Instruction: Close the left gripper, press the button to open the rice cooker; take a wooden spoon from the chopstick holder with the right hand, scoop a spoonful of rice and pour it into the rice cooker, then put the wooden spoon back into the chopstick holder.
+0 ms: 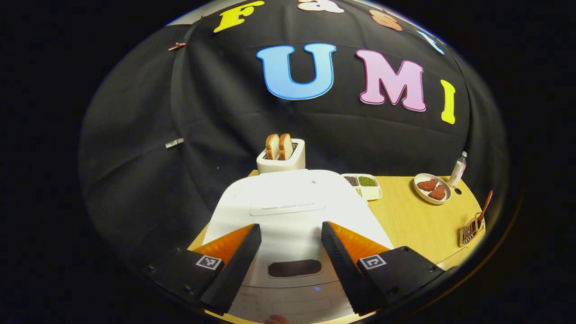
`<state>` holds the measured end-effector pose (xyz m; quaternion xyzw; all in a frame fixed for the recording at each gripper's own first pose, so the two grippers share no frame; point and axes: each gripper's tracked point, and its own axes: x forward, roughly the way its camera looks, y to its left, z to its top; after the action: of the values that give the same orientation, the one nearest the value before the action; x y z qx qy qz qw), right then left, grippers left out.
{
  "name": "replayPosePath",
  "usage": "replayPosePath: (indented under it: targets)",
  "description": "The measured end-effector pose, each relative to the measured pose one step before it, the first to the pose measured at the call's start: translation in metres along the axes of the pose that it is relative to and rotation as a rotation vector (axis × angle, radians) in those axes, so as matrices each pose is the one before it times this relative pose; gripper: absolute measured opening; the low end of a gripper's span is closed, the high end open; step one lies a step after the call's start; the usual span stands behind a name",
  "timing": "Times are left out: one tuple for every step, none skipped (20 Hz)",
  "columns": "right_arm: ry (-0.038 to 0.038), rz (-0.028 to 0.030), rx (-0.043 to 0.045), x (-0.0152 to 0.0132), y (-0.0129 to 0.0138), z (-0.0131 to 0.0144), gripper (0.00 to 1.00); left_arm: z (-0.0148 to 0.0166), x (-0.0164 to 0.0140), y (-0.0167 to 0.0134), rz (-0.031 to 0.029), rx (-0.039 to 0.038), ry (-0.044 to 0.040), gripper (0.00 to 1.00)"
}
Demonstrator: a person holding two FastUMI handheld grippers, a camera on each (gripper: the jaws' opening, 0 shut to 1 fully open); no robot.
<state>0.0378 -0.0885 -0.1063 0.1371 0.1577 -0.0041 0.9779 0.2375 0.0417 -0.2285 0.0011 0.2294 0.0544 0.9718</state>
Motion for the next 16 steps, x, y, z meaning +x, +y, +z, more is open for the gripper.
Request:
replayPosePath:
  targets:
    - [-0.00480, -0.00139, 0.00546, -0.00126, -0.00020, 0.00155, 0.99, 0.00837, -0.00461, 0.00120, 0.00477, 0.01138, -0.02442, 0.94]
    - [-0.00381, -0.00137, 0.00471, -0.00126, -0.00080, 0.00049, 0.99, 0.00836, -0.00620, -0.00046, -0.00045, 0.00650, -0.03127, 0.92]
    - [-0.00636, -0.00200, 0.00274, -0.00063, -0.00030, 0.00108, 0.98, 0.00988, -0.00848, -0.00223, -0.00520, 0.00204, -0.03396, 0.93]
    - [-0.00444, -0.00120, 0.00088, -0.00174, -0.00023, 0.00161, 0.99, 0.00939, -0.01088, -0.00389, -0.01073, -0.00072, -0.03244, 0.93]
    - [-0.00694, -0.00034, -0.00134, -0.00098, -0.00003, 0.00208, 0.98, 0.01040, -0.01084, -0.00383, -0.01267, -0.00147, -0.03139, 0.92]
    - [-0.00784, -0.00034, -0.00509, -0.00162, 0.00047, 0.00209, 0.98, 0.00795, -0.00884, 0.00324, -0.01184, -0.00079, -0.03025, 0.92]
    - [-0.00942, -0.00124, -0.00891, -0.00019, -0.00060, 0.00220, 0.98, 0.00949, -0.01103, -0.00349, -0.01367, -0.00241, -0.02917, 0.93]
    - [-0.00739, -0.00197, -0.01016, -0.00043, -0.00042, 0.00078, 0.98, 0.01020, -0.01275, -0.00438, -0.01370, 0.00108, -0.02881, 0.93]
    - [-0.00307, -0.00045, -0.01055, 0.00012, -0.00005, -0.00024, 0.98, 0.01107, -0.01267, -0.00242, -0.01007, 0.00308, -0.02999, 0.93]
    - [-0.00320, -0.00248, -0.00965, -0.00027, -0.00025, 0.00026, 0.98, 0.01204, -0.01546, -0.00811, -0.00714, 0.00174, -0.02689, 0.93]
    - [-0.00400, 0.00044, -0.00807, -0.00022, 0.00067, 0.00046, 0.98, 0.01003, -0.01218, -0.00098, -0.00667, -0.00296, -0.02465, 0.94]
    - [-0.00528, 0.00065, -0.00734, -0.00066, 0.00099, 0.00156, 0.98, 0.00929, -0.01181, -0.00209, -0.01156, -0.00614, -0.02343, 0.93]
    - [-0.00672, 0.00171, -0.00685, -0.00040, 0.00129, 0.00207, 0.98, 0.00856, -0.01168, -0.00145, -0.00671, -0.00548, -0.01985, 0.93]
    - [-0.00811, 0.00214, -0.00895, -0.00069, 0.00188, 0.00231, 0.98, 0.00891, -0.01082, -0.00031, -0.00667, -0.00515, -0.01911, 0.93]
    - [-0.00997, 0.00127, -0.01102, -0.00016, 0.00173, 0.00303, 0.98, 0.00825, -0.01046, -0.00110, -0.00636, -0.00461, -0.01917, 0.93]
    - [-0.01064, 0.00152, -0.01048, -0.00041, 0.00206, 0.00277, 0.98, 0.00857, -0.00815, -0.00194, -0.01030, -0.00298, -0.01674, 0.93]
